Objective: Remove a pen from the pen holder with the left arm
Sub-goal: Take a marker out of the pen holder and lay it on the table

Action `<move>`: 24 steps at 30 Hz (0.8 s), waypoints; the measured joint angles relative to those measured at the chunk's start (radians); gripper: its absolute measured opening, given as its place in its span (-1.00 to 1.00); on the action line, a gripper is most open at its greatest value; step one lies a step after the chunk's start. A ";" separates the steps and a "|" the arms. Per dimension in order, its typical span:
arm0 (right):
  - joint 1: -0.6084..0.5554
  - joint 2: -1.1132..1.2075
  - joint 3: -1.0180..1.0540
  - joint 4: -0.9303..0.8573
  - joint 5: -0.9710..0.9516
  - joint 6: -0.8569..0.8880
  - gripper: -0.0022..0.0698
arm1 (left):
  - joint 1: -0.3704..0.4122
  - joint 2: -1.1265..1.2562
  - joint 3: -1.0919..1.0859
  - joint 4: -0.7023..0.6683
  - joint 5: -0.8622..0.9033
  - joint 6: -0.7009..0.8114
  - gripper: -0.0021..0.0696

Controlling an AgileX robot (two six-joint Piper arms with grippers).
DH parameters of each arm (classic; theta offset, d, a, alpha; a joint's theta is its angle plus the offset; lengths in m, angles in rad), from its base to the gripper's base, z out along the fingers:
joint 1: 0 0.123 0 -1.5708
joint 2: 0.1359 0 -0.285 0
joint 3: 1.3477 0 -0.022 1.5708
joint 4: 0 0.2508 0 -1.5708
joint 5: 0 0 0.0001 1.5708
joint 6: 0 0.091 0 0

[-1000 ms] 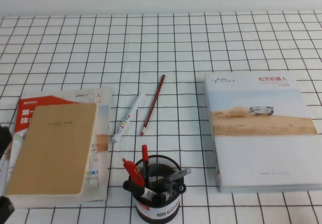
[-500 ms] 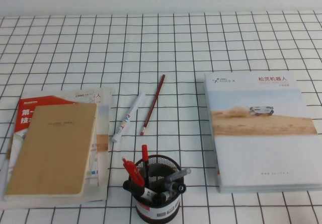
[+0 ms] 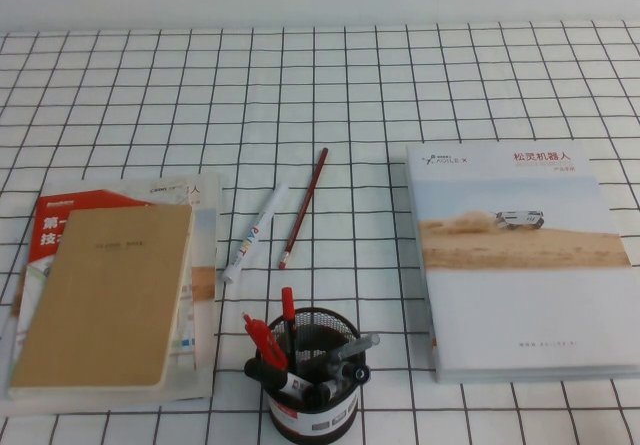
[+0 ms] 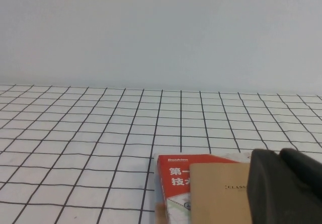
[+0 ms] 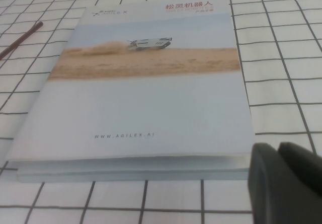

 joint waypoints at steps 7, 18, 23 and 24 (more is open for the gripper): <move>0.000 0.000 0.000 0.000 0.000 0.000 -0.98 | 0.000 0.000 0.000 0.045 0.128 0.000 -0.95; 0.000 0.000 0.000 0.000 0.000 0.000 -0.98 | 0.001 0.000 0.001 0.088 0.316 -0.038 -0.95; 0.000 0.000 0.000 0.000 0.000 0.000 -0.98 | 0.002 0.000 0.001 0.088 0.320 -0.041 -0.95; 0.000 0.000 0.000 0.000 0.000 0.000 -0.98 | 0.002 0.000 0.001 0.088 0.320 -0.041 -0.95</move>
